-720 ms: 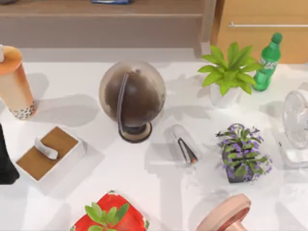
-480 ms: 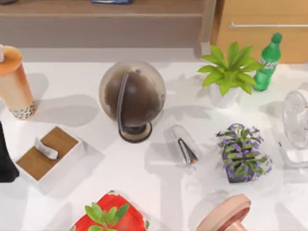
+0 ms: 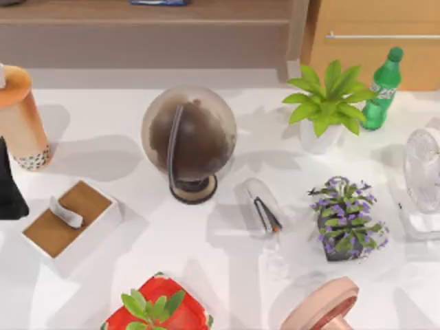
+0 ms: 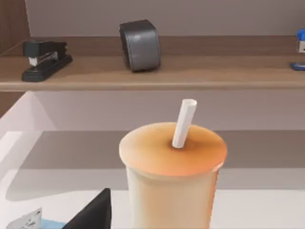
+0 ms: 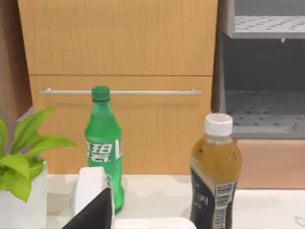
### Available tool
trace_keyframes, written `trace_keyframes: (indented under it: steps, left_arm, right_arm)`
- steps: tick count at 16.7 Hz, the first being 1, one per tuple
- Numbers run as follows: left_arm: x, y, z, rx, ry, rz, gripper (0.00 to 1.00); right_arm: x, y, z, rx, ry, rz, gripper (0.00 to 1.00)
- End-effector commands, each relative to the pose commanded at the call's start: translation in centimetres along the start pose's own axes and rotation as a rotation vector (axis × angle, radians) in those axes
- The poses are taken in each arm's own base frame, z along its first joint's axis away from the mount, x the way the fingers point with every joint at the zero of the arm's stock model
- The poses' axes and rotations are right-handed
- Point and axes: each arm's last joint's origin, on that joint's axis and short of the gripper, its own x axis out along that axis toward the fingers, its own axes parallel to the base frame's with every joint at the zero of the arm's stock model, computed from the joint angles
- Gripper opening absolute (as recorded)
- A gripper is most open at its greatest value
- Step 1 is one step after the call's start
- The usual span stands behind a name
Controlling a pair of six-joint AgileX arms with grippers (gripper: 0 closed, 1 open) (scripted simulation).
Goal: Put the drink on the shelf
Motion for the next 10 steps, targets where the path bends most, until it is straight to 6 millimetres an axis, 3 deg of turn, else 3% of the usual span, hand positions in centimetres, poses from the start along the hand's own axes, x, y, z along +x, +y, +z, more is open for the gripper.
trace_keyframes:
  steps: [4, 10]
  left_arm:
    - [3.3, 0.6, -0.9, 0.0, 0.062, -0.002, 1.0]
    - [7.1, 1.5, -4.4, -0.012, 0.157, -0.008, 1.0]
  right_arm:
    - [0.0, 0.0, 0.0, 0.0, 0.0, 0.0, 1.0]
    - [0.0, 0.0, 0.0, 0.0, 0.0, 0.0, 1.0]
